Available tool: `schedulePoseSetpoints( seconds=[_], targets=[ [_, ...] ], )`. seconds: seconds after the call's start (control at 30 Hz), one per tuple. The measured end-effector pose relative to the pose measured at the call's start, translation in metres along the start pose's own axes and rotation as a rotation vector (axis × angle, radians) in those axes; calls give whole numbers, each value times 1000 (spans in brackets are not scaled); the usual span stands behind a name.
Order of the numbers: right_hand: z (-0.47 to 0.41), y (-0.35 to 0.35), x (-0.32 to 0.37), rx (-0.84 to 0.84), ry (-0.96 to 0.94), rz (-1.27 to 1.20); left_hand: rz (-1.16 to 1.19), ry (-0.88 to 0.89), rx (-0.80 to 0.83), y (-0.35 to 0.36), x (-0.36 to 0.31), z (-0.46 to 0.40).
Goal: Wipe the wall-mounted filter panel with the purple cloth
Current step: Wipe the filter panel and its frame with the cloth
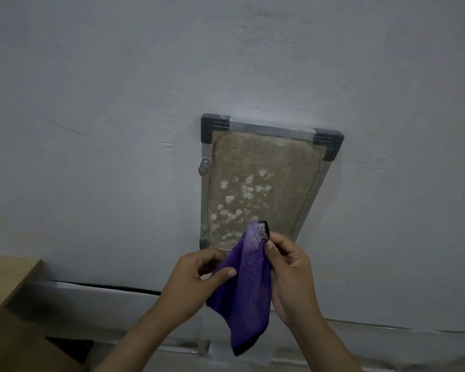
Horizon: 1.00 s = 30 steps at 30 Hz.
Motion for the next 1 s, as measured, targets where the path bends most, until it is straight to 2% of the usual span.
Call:
schedulePoseSetpoints(
  seconds=[0.17, 0.23, 0.3, 0.4, 0.5, 0.57, 0.63, 0.77, 0.93, 1.0],
  targets=[
    [-8, -17, 3, -1, 23, -13, -147, -46, 6, -25, 2, 4],
    [-8, -23, -2, -13, 64, -8, -255, -52, -45, -36, 0, 5],
    [-9, -29, -7, -58, 76, -68, -326, -44, -124, -46, -4, 5],
    [-10, -38, -20, -159, 115, -115, -278, 1, -302, -59, -15, 8],
    [-9, -45, -37, -158, 178, 88, -227, 62, -496, -63, -25, 15],
    [-10, -53, -35, -105, 112, 378, -274, 70, -591, -63, -29, 19],
    [-13, -59, -24, -79, 7, 559, -395, 62, -642, -63, -32, 20],
    [-16, -62, -10, -13, -67, 642, -521, 64, -734, -74, -42, 21],
    [-26, -64, 8, -22, -163, 650, -416, 64, -835, -88, -61, 2],
    [-29, -62, 25, -16, -292, 742, -354, 80, -862, -87, -68, -11]
  ],
)
Point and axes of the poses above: each hand's wrist, its own z-axis away from the middle knuckle, its own y-axis out of the palm, x = y × z, the point moved 8 cm from there along -z, towards the middle knuckle, and after that the axes turned 15 degrees about -y, right-handed, at the moved point
